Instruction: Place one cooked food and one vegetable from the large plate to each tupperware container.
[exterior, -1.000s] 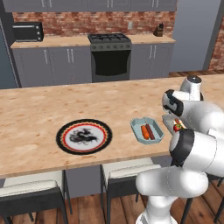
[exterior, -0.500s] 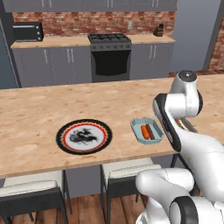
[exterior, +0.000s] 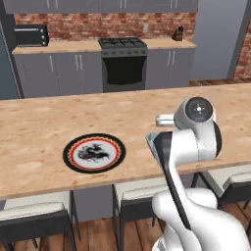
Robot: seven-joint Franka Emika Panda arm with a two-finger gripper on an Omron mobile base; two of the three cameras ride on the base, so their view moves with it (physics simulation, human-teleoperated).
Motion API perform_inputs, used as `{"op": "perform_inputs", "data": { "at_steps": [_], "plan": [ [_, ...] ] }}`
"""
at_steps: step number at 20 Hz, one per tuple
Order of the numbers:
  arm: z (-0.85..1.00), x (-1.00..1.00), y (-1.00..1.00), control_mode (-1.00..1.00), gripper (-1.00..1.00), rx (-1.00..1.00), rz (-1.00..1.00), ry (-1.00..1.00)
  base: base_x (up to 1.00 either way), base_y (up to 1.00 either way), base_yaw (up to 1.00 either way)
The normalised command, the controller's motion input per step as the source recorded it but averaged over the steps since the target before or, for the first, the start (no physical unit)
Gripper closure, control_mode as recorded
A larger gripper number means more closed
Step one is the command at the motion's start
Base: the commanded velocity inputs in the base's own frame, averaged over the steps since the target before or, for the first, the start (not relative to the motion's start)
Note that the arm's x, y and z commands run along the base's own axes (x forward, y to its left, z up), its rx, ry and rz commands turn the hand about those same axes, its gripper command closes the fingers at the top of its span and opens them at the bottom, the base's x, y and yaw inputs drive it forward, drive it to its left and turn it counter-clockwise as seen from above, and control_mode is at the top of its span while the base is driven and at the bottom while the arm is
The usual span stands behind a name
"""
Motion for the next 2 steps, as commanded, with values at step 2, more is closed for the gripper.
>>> {"op": "perform_inputs", "data": {
  "at_steps": [2],
  "plan": [
    [0.64, 0.0, 0.97, -1.0, -1.0, -0.08, 0.0, -0.06, 0.0, 0.0, 0.0]
  ]
}}
